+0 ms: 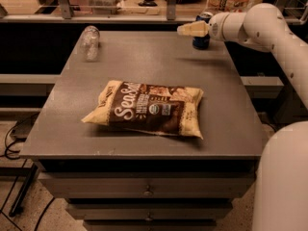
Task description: Move pepsi can near water bottle
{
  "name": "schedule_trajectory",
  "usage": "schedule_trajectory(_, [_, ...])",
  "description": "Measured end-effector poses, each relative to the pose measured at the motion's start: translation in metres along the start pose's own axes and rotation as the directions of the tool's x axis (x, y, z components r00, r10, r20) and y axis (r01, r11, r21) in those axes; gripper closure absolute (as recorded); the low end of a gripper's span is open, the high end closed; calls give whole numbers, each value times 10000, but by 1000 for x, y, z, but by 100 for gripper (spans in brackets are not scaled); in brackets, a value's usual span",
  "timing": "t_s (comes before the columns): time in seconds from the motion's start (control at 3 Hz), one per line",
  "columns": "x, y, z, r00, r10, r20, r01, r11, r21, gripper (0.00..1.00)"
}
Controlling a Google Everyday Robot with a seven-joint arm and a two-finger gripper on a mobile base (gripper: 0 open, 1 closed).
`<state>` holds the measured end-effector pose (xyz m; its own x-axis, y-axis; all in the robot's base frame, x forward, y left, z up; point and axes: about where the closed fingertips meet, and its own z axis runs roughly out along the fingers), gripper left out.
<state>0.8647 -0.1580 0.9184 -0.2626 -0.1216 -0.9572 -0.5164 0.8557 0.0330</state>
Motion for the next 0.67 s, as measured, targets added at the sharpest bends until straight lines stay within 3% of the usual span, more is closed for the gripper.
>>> schedule_trajectory(0.33, [1,-10,7,10000,69,12,-69,9999,147,26])
schedule_trajectory(0.67, [-2,-13,8,9999,118,112,-120,9997,208,56])
